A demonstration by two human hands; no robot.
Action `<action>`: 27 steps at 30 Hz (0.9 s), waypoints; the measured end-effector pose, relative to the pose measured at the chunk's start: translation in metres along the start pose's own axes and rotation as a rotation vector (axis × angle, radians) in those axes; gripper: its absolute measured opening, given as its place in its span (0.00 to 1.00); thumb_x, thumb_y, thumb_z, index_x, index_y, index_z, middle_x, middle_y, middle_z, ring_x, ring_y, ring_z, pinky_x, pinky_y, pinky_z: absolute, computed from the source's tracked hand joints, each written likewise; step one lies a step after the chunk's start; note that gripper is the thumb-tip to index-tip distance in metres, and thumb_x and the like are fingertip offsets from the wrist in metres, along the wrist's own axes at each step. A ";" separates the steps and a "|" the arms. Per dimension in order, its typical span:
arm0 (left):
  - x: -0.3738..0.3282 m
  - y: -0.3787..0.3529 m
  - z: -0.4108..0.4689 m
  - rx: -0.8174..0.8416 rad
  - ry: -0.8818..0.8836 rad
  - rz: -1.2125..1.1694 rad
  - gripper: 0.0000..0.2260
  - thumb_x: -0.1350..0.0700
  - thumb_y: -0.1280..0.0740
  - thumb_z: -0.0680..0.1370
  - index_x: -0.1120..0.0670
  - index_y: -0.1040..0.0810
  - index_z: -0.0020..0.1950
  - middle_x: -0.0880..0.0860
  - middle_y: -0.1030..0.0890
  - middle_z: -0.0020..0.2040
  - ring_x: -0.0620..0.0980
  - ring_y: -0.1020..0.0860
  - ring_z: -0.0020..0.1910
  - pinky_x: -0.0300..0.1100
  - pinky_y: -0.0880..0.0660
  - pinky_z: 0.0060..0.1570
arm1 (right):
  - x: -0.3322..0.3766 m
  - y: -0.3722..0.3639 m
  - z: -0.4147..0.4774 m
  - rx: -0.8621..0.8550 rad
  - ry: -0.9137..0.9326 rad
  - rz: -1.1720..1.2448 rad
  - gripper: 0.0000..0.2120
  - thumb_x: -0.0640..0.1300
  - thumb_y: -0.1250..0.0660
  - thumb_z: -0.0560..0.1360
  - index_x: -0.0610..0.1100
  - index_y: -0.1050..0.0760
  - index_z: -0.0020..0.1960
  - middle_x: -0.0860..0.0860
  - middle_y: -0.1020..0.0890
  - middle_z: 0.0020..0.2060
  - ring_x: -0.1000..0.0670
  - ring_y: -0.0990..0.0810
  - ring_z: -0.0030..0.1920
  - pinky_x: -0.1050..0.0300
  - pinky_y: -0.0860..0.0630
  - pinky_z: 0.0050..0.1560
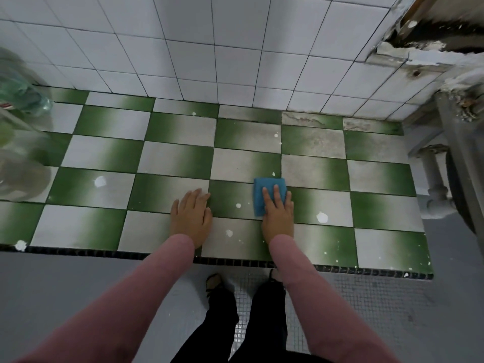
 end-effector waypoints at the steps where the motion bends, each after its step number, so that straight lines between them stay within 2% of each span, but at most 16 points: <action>1: 0.002 0.000 -0.002 0.000 -0.001 0.012 0.21 0.52 0.47 0.83 0.49 0.39 0.77 0.50 0.42 0.79 0.51 0.47 0.79 0.53 0.52 0.77 | 0.010 -0.003 -0.002 0.003 -0.022 0.007 0.33 0.40 0.46 0.84 0.56 0.60 0.81 0.53 0.62 0.80 0.39 0.65 0.79 0.48 0.67 0.75; 3: 0.007 0.000 -0.006 0.010 -0.001 0.035 0.22 0.52 0.47 0.83 0.49 0.41 0.78 0.50 0.44 0.80 0.52 0.48 0.79 0.53 0.52 0.77 | 0.032 -0.008 -0.005 0.044 0.017 -0.005 0.34 0.39 0.46 0.84 0.56 0.61 0.81 0.53 0.63 0.80 0.39 0.66 0.79 0.46 0.65 0.77; 6: 0.016 -0.001 -0.010 0.024 0.013 0.051 0.23 0.50 0.48 0.83 0.49 0.44 0.79 0.51 0.47 0.81 0.52 0.50 0.79 0.53 0.52 0.77 | 0.058 -0.016 -0.019 0.126 0.229 -0.083 0.36 0.41 0.42 0.83 0.55 0.60 0.81 0.52 0.62 0.80 0.39 0.65 0.79 0.45 0.62 0.78; 9: 0.022 -0.001 -0.015 0.032 0.025 0.049 0.24 0.51 0.48 0.83 0.50 0.44 0.79 0.51 0.48 0.81 0.52 0.50 0.79 0.53 0.52 0.77 | 0.050 -0.022 -0.028 0.166 0.350 -0.134 0.37 0.41 0.39 0.82 0.56 0.57 0.81 0.53 0.60 0.81 0.42 0.63 0.80 0.46 0.58 0.80; 11: 0.026 -0.002 -0.019 0.041 0.025 0.060 0.24 0.51 0.48 0.83 0.50 0.46 0.80 0.51 0.50 0.81 0.52 0.51 0.80 0.52 0.53 0.77 | 0.032 -0.020 -0.031 0.148 0.324 -0.126 0.36 0.41 0.39 0.82 0.56 0.54 0.81 0.54 0.57 0.81 0.43 0.59 0.80 0.48 0.56 0.80; 13: 0.030 -0.003 -0.022 0.043 0.007 0.085 0.25 0.51 0.48 0.83 0.50 0.47 0.80 0.50 0.51 0.81 0.52 0.52 0.80 0.52 0.53 0.77 | 0.015 -0.016 -0.029 0.084 0.213 -0.090 0.32 0.41 0.42 0.83 0.56 0.53 0.81 0.53 0.55 0.81 0.42 0.57 0.80 0.47 0.54 0.80; 16: 0.033 -0.004 -0.025 0.063 -0.020 0.123 0.25 0.50 0.49 0.83 0.50 0.50 0.81 0.51 0.54 0.81 0.53 0.53 0.80 0.53 0.53 0.77 | 0.019 -0.012 -0.020 0.044 0.037 -0.049 0.29 0.40 0.47 0.85 0.54 0.55 0.81 0.51 0.56 0.81 0.41 0.61 0.80 0.48 0.58 0.80; 18: 0.035 -0.004 -0.025 0.083 -0.018 0.124 0.26 0.50 0.50 0.84 0.50 0.52 0.81 0.51 0.56 0.81 0.53 0.54 0.80 0.53 0.54 0.77 | 0.037 -0.013 -0.014 0.071 0.012 -0.020 0.30 0.37 0.48 0.85 0.54 0.55 0.81 0.51 0.58 0.81 0.41 0.64 0.80 0.46 0.61 0.79; 22: 0.037 -0.008 -0.028 0.116 -0.028 0.147 0.26 0.49 0.51 0.84 0.50 0.54 0.81 0.50 0.58 0.81 0.53 0.56 0.80 0.54 0.56 0.77 | 0.074 -0.026 -0.021 0.127 0.196 -0.019 0.35 0.35 0.43 0.82 0.54 0.56 0.81 0.52 0.59 0.81 0.41 0.64 0.80 0.46 0.63 0.78; 25: 0.038 -0.010 -0.028 0.126 -0.031 0.142 0.26 0.49 0.51 0.84 0.49 0.53 0.81 0.50 0.58 0.81 0.52 0.56 0.80 0.55 0.56 0.77 | 0.076 -0.036 -0.038 0.154 0.329 -0.075 0.36 0.37 0.42 0.82 0.54 0.56 0.81 0.51 0.59 0.81 0.43 0.63 0.80 0.47 0.60 0.80; 27: 0.038 -0.010 -0.029 0.127 -0.029 0.134 0.25 0.49 0.52 0.84 0.49 0.53 0.81 0.49 0.58 0.81 0.52 0.56 0.80 0.55 0.57 0.77 | 0.062 -0.037 -0.042 0.138 0.355 -0.083 0.35 0.38 0.41 0.82 0.54 0.54 0.81 0.52 0.57 0.81 0.43 0.61 0.80 0.48 0.57 0.80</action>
Point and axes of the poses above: each hand's wrist, its own z-axis towards the middle knuckle, its own y-axis out of the back of the hand, x = y × z, the point moved 3 cm from there along z, towards the middle knuckle
